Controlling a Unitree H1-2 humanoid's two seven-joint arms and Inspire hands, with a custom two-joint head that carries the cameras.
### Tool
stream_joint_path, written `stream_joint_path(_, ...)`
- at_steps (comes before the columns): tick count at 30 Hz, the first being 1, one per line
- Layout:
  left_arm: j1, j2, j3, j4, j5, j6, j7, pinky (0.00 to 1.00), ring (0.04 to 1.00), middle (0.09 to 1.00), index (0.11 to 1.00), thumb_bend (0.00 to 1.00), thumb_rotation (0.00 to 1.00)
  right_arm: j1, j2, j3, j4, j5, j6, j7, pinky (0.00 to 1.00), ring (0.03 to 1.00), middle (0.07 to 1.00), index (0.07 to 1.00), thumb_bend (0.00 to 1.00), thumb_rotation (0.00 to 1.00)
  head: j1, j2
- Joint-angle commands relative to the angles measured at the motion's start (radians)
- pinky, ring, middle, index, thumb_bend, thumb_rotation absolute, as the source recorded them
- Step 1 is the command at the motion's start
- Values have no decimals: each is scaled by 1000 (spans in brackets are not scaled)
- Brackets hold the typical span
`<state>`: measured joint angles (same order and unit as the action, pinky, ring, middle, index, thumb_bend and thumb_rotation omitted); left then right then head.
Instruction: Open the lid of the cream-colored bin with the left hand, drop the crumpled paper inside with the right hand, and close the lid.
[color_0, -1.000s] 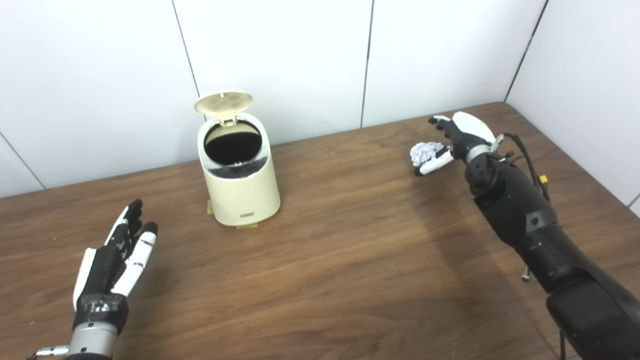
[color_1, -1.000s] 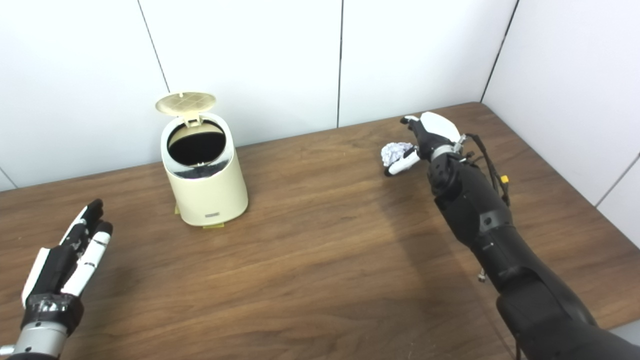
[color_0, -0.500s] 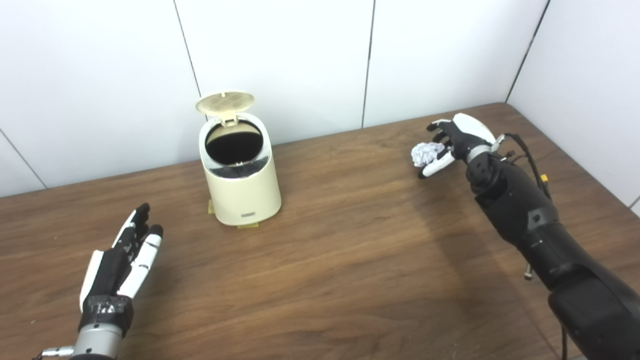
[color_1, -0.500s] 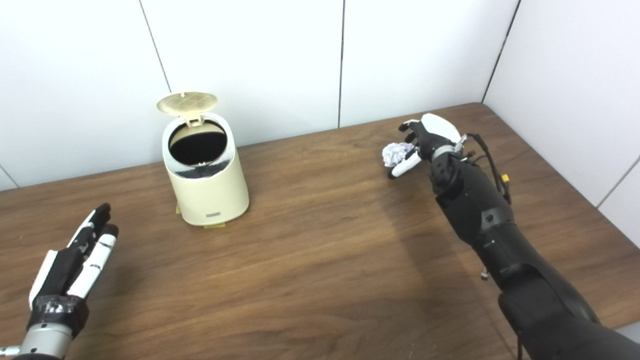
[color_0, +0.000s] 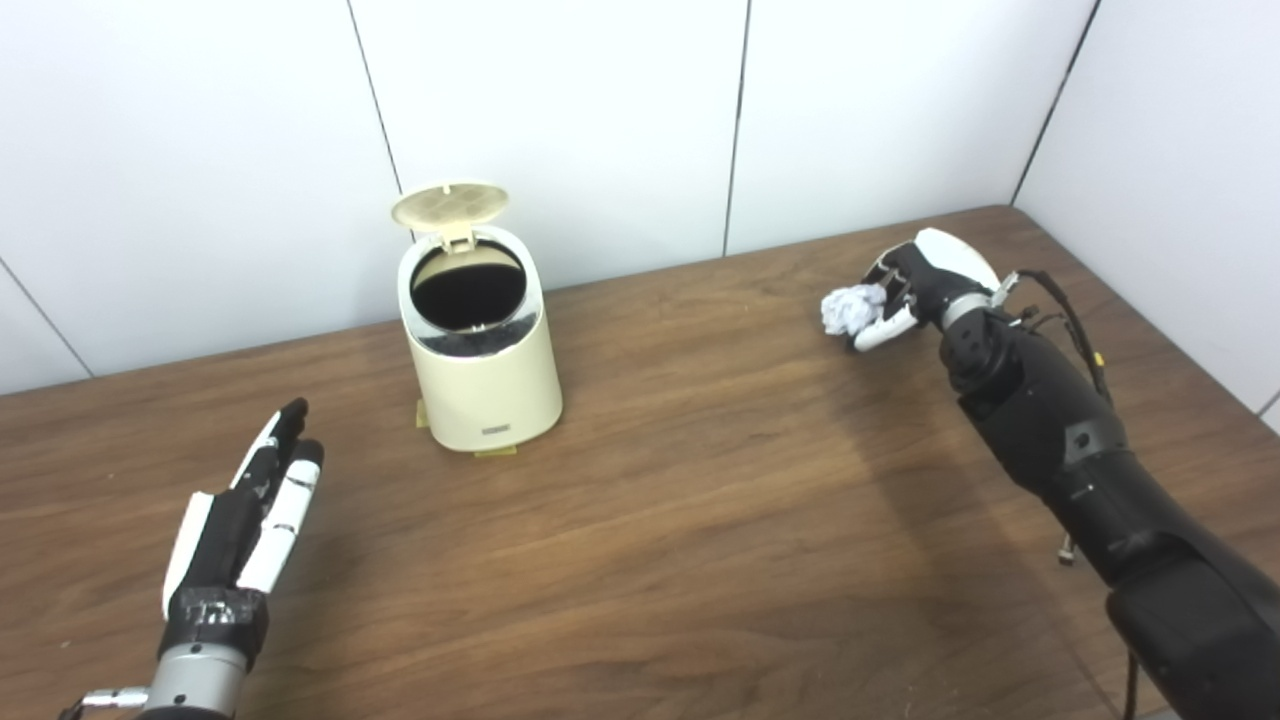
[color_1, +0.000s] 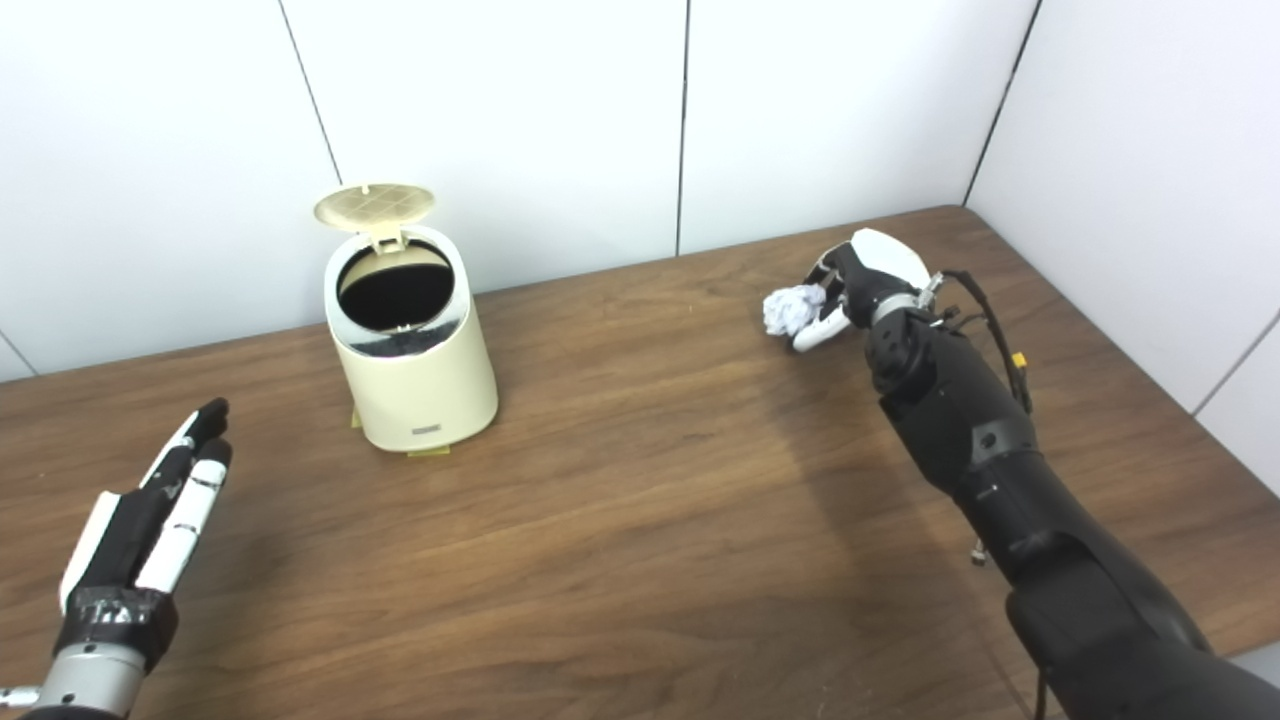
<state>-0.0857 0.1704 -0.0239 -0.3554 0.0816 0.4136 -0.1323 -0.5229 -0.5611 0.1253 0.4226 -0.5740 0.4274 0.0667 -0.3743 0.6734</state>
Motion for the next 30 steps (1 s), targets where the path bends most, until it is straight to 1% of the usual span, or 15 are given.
stream_joint_path(1, -37, 3, -2, -15, 5, -24, 5, 1000, 1000, 990, 1000, 426, 786, -42, -14, -11, -35, -14, 2, -36, 346, 384, 499, 528, 514, 0, 1, 1)
stream_joint_path(5, -37, -4, -1, -4, 1, -34, 9, 1000, 1000, 986, 1000, 449, 774, -41, -4, -1, -62, -18, 12, -35, 332, 377, 491, 533, 513, 0, 3, 4)
stream_joint_path(7, -37, -12, 4, 4, -12, -44, 9, 1000, 1000, 989, 1000, 438, 734, -38, 1, 6, -81, -29, 10, -45, 328, 375, 488, 537, 512, 0, 11, 6)
stream_joint_path(8, -36, -16, 7, 9, -18, -51, 10, 1000, 1000, 994, 1000, 438, 690, -34, 5, 8, -97, -34, 12, -51, 327, 374, 486, 540, 512, 0, 16, 8)
stream_joint_path(9, -35, -21, 10, 12, -24, -57, 12, 1000, 1000, 995, 1000, 438, 684, -31, 10, 10, -114, -40, 9, -62, 326, 374, 485, 540, 512, 0, 19, 9)
stream_joint_path(13, -30, -35, 17, 20, -39, -69, 14, 1000, 1000, 1000, 1000, 460, 605, -19, 24, 14, -175, -63, -13, -95, 322, 369, 483, 546, 511, 0, 43, 11)
stream_joint_path(17, -25, -39, 16, 31, -47, -83, 10, 1000, 1000, 1000, 1000, 464, 594, -10, 30, 29, -253, -96, -12, -95, 322, 357, 482, 553, 508, 0, 67, 10)
stream_joint_path(18, -23, -40, 16, 35, -51, -88, 8, 1000, 1000, 1000, 1000, 462, 589, -4, 34, 32, -295, -107, -2, -86, 323, 354, 482, 558, 507, 0, 88, 6)
stream_joint_path(20, -20, -43, 15, 40, -56, -91, 8, 1000, 1000, 1000, 1000, 464, 578, 5, 40, 32, -355, -118, 9, -71, 340, 350, 479, 561, 506, 0, 104, 4)
stream_joint_path(23, -14, -46, 6, 41, -47, -82, 11, 1000, 1000, 1000, 1000, 482, 591, 24, 51, 34, -459, -130, -4, -57, 350, 352, 483, 559, 507, 0, 140, 1)
stream_joint_path(25, -12, -47, 0, 44, -40, -87, 13, 1000, 1000, 1000, 1000, 486, 602, 30, 59, 32, -500, -131, -12, -51, 338, 349, 484, 562, 506, 0, 156, 4)
stream_joint_path(28, -8, -47, -9, 43, -16, -84, 24, 1000, 1000, 1000, 1000, 485, 592, 21, 88, 42, -572, -137, -16, -32, 345, 348, 485, 559, 506, 0, 195, 6)
stream_joint_path(30, -5, -45, -16, 42, 6, -81, 31, 1000, 1000, 999, 1000, 491, 600, 11, 112, 50, -602, -137, -26, -26, 322, 344, 481, 559, 506, 0, 212, 4)
